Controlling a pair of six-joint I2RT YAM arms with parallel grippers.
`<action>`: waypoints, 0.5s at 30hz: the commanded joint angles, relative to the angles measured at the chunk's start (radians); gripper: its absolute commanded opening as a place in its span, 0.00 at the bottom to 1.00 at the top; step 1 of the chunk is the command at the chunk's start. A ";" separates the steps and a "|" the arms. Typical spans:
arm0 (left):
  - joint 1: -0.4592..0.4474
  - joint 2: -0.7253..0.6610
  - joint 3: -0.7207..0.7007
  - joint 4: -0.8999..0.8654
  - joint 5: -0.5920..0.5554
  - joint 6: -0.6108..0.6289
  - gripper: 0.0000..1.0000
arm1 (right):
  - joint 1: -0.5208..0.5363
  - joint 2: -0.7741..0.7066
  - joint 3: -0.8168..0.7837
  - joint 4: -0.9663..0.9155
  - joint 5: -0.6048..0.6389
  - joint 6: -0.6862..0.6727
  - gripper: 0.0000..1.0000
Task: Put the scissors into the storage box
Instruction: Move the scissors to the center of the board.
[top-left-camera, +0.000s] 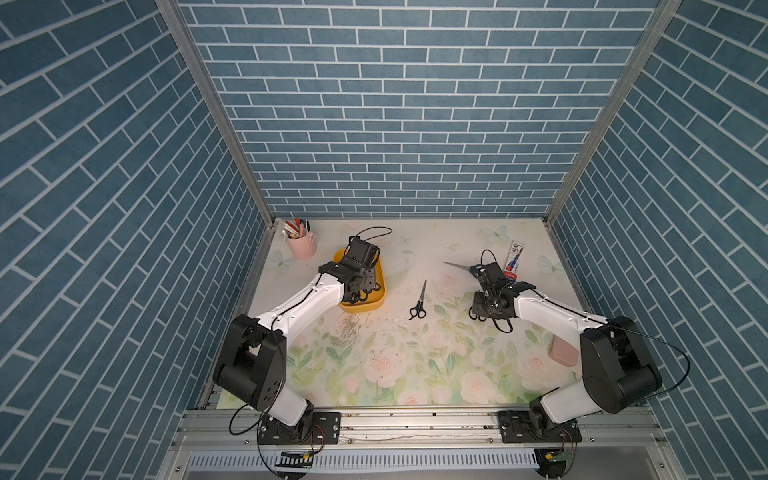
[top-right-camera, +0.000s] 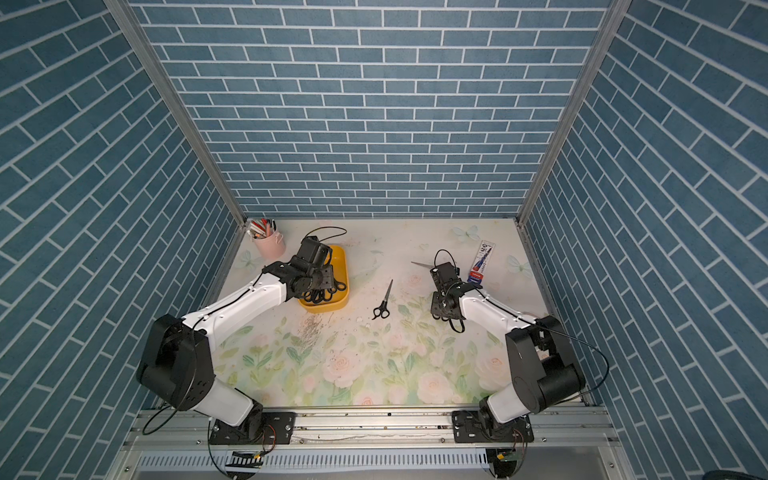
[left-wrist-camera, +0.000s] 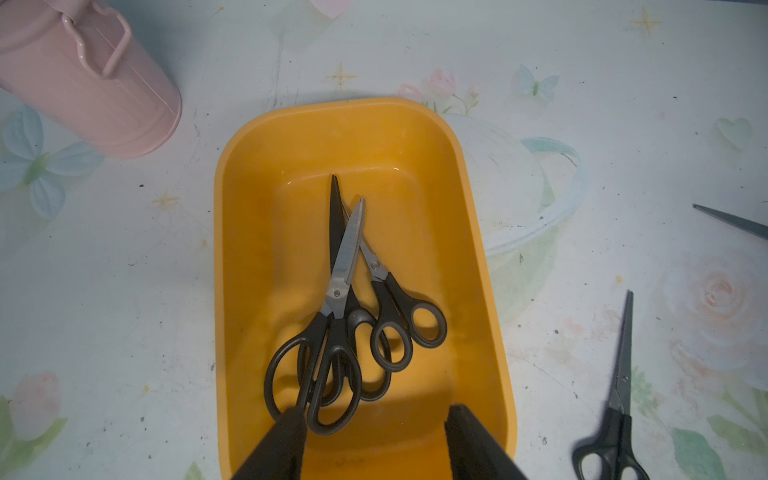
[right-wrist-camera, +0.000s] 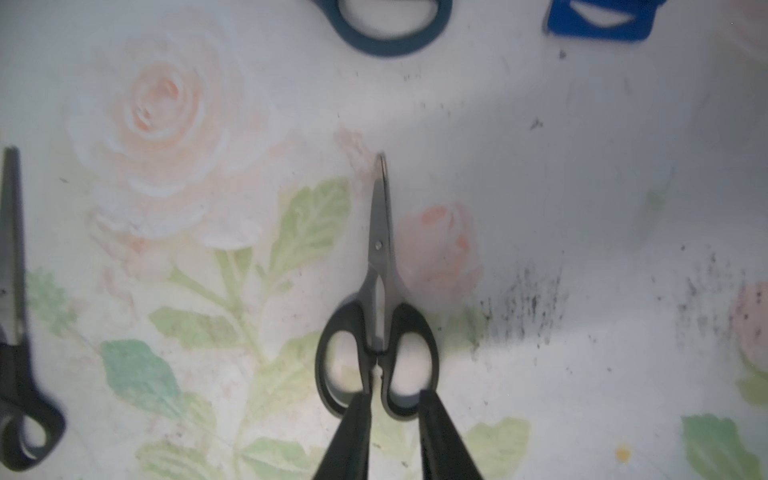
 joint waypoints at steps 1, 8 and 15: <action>-0.003 -0.008 -0.013 0.014 0.007 0.020 0.61 | -0.057 0.046 0.133 0.028 0.043 -0.188 0.38; -0.004 -0.034 -0.031 0.027 0.020 0.028 0.61 | -0.197 0.268 0.421 0.014 -0.190 -0.526 0.45; -0.004 -0.062 -0.076 0.023 0.014 0.048 0.61 | -0.238 0.486 0.644 -0.125 -0.279 -0.766 0.46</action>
